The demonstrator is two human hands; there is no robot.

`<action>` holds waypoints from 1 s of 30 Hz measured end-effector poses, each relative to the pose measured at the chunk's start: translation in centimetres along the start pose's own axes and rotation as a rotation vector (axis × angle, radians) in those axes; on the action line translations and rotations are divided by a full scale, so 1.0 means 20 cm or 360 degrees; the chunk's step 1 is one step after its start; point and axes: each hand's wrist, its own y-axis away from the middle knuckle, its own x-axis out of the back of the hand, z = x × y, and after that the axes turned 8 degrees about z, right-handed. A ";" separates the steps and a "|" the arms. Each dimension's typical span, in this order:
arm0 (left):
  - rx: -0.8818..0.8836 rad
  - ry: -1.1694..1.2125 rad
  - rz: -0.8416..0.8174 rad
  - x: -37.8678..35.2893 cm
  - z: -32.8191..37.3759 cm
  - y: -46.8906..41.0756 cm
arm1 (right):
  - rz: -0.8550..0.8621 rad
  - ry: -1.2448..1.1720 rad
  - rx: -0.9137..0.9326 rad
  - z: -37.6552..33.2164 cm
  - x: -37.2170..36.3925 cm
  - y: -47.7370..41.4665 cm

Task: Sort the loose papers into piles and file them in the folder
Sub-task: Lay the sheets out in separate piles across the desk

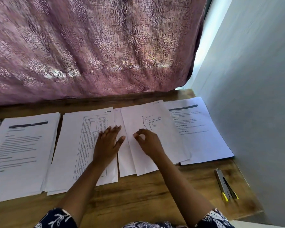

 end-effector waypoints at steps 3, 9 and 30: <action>-0.0070 -0.0084 -0.0044 -0.01 -0.01 -0.01 | 0.0217 0.0532 0.0119 0.15 0.06 -0.03; 0.0063 -0.0016 -0.0009 0.00 0.01 -0.02 | 0.0009 0.0849 0.0071 0.23 -0.05 0.03; -0.0115 -0.0199 -0.0152 -0.04 -0.04 -0.03 | 0.0589 0.1124 -0.0129 0.39 0.22 0.09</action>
